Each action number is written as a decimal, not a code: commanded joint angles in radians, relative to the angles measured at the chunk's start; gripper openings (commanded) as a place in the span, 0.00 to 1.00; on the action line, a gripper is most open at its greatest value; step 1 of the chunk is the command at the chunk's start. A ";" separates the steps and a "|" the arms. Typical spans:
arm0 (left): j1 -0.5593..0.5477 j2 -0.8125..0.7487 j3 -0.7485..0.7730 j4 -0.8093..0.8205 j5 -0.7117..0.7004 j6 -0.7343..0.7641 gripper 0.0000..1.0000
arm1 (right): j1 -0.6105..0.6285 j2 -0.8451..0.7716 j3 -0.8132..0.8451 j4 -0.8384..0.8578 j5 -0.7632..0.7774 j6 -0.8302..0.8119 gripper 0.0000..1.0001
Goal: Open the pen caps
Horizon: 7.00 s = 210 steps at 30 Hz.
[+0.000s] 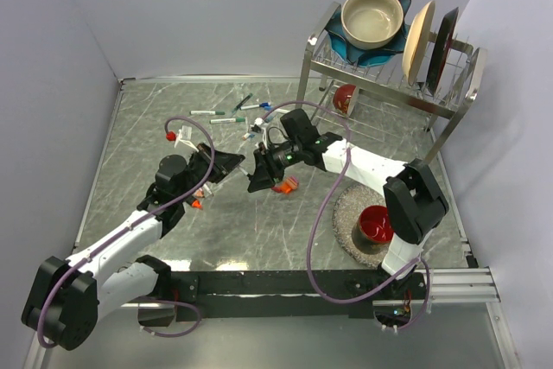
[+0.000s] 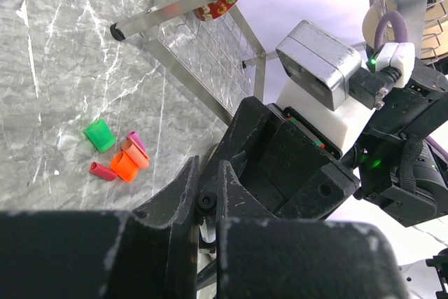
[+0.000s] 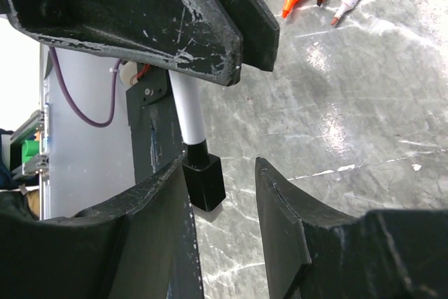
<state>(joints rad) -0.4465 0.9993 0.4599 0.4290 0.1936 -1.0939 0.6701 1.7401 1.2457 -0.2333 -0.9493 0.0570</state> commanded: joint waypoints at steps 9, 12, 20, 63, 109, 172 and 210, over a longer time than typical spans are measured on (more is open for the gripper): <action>0.003 0.010 0.000 0.074 0.017 -0.029 0.01 | 0.006 -0.017 0.064 0.005 0.046 -0.016 0.50; 0.003 0.012 -0.009 0.085 0.015 -0.037 0.01 | 0.006 -0.019 0.061 0.006 0.043 -0.014 0.46; 0.011 -0.019 0.017 -0.002 -0.048 -0.015 0.01 | 0.008 -0.007 0.077 -0.026 -0.008 -0.040 0.00; 0.583 0.387 0.109 -0.338 0.050 0.187 0.01 | -0.037 0.111 0.132 -0.212 0.227 -0.180 0.02; 0.586 0.117 0.204 -0.437 0.277 0.365 0.79 | -0.107 0.266 0.202 -0.334 0.638 -0.341 0.30; 0.373 1.527 1.866 -1.311 -0.441 -0.083 0.58 | -0.121 -0.060 0.156 -0.385 0.328 -0.465 0.48; 0.443 1.397 1.538 -1.219 -0.462 0.152 0.23 | -0.122 -0.076 0.153 -0.382 0.317 -0.465 0.47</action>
<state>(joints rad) -0.0296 2.4359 2.1052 -0.7490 -0.2379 -1.0218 0.5568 1.7149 1.4002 -0.6220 -0.6178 -0.3950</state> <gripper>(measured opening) 0.249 0.470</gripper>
